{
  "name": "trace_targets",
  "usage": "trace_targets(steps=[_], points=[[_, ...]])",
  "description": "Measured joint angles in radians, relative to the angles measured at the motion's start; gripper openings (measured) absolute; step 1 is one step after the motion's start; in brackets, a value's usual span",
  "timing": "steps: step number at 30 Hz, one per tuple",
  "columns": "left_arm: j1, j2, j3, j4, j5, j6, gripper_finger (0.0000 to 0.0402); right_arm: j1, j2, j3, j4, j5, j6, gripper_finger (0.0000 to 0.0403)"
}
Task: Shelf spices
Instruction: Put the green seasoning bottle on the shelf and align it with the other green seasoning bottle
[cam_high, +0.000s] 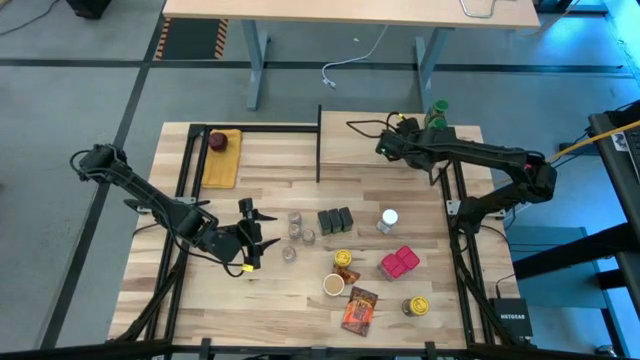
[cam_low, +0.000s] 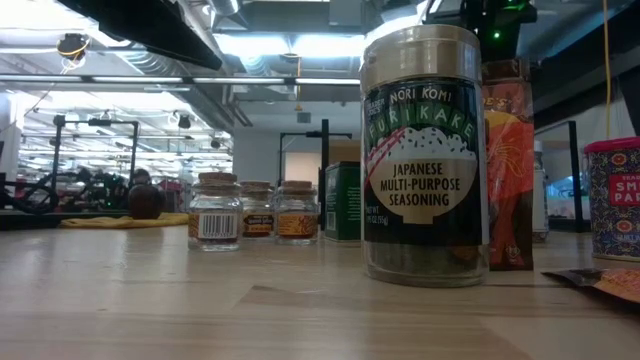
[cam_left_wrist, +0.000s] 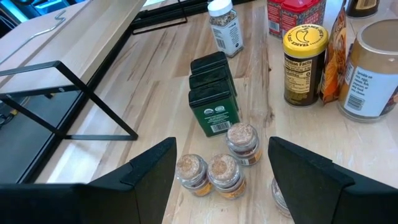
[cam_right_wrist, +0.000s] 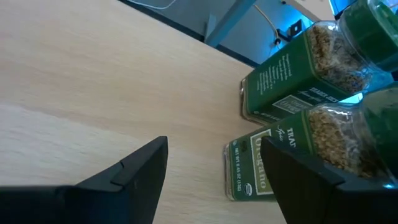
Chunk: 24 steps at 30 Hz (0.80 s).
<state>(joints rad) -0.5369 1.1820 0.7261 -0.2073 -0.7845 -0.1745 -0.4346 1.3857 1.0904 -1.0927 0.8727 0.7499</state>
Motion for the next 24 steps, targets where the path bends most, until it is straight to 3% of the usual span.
trace_targets(steps=[13, 20, 24], points=[[0.000, 0.000, 0.000, 0.000, 0.000, 0.000, 0.0249, -0.042, 0.000, 0.001, 0.023, -0.002, -0.028, 0.0264], [0.000, 0.000, 0.000, 0.000, 0.000, -0.001, 0.0249, 0.056, -0.021, 0.031, -0.027, -0.043, -0.016, 0.0264], [0.000, 0.000, 0.000, 0.000, 0.000, -0.006, 0.0249, 0.112, -0.029, 0.042, -0.127, -0.072, 0.076, 0.0264]])
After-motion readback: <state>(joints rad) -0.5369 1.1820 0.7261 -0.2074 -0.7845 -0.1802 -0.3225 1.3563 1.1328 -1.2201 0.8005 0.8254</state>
